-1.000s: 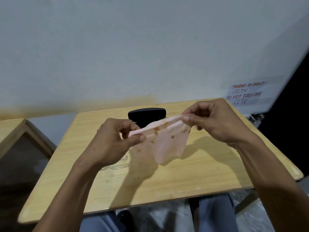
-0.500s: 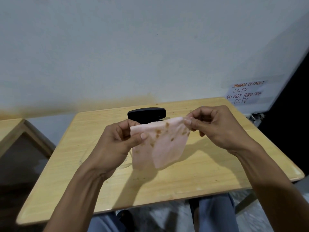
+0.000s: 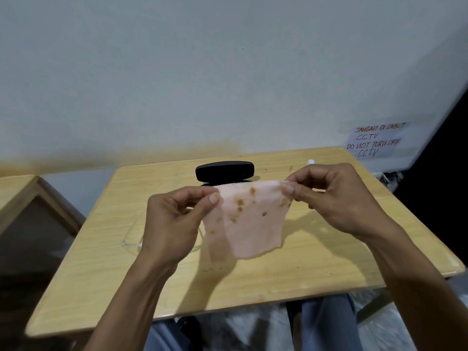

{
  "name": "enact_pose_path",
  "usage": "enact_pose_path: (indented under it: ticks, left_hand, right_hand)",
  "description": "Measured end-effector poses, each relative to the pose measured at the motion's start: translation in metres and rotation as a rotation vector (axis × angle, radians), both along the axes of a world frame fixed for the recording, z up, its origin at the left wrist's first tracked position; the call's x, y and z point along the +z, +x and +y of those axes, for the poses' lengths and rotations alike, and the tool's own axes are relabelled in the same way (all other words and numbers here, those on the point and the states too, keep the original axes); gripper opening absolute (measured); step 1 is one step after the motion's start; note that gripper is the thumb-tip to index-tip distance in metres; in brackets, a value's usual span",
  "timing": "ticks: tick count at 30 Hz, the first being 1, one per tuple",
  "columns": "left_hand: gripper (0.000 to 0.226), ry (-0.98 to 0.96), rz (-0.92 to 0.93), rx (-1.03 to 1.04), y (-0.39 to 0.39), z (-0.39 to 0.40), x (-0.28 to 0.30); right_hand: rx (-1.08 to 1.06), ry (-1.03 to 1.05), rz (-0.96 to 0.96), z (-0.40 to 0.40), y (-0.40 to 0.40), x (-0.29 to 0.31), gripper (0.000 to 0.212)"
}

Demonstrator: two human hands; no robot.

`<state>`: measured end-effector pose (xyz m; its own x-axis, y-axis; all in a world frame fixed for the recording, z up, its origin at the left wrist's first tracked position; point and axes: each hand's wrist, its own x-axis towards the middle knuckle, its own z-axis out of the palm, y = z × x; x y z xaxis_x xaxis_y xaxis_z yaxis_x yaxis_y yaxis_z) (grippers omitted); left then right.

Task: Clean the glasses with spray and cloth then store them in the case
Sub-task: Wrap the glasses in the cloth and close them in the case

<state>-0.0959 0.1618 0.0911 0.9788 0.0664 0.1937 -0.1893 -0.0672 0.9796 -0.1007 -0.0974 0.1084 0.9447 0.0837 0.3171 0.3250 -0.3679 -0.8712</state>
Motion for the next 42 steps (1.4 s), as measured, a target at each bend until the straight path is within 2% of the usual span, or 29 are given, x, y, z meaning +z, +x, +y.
enact_pose_path:
  ticks: [7, 12, 16, 21, 26, 29, 32, 33, 37, 42]
  left_hand:
    - [0.026, 0.056, -0.043, 0.093, -0.003, 0.0, -0.001]
    - [0.031, 0.011, 0.054, 0.092, 0.0, 0.003, -0.003]
    - [0.027, -0.014, 0.128, 0.064, 0.001, 0.006, -0.003]
    - [0.004, 0.144, 0.045, -0.008, -0.004, 0.006, 0.0]
    - [0.011, 0.199, -0.085, -0.022, -0.007, 0.008, 0.0]
    - [0.013, 0.214, -0.093, -0.065, -0.004, 0.009, 0.0]
    - [0.01, 0.362, -0.067, -0.112, 0.007, 0.008, 0.0]
    - [0.006, 0.411, -0.054, -0.102, 0.013, 0.006, 0.0]
    - [0.015, 0.543, -0.019, -0.032, 0.037, -0.005, 0.001]
    - [0.014, 0.546, -0.157, 0.162, 0.047, -0.019, 0.014]
  right_hand:
    - [-0.042, -0.047, -0.045, 0.002, -0.003, 0.001, 0.008]
    - [-0.072, -0.074, -0.066, 0.003, -0.005, -0.001, 0.012]
    - [-0.085, -0.094, -0.084, 0.002, -0.005, -0.006, 0.012]
    - [-0.083, -0.152, -0.105, 0.002, -0.006, -0.011, 0.017]
    - [-0.094, -0.138, -0.09, -0.003, -0.007, -0.012, 0.005]
    - [-0.077, -0.124, -0.064, -0.005, -0.007, -0.01, 0.012]
    - [-0.074, -0.14, -0.018, -0.009, 0.003, -0.01, 0.022]
    - [-0.077, -0.152, -0.007, -0.01, 0.009, -0.012, 0.019]
    - [-0.134, -0.179, -0.005, -0.012, 0.037, -0.022, 0.008]
    - [-0.259, -0.145, -0.159, -0.019, 0.047, -0.016, 0.009]
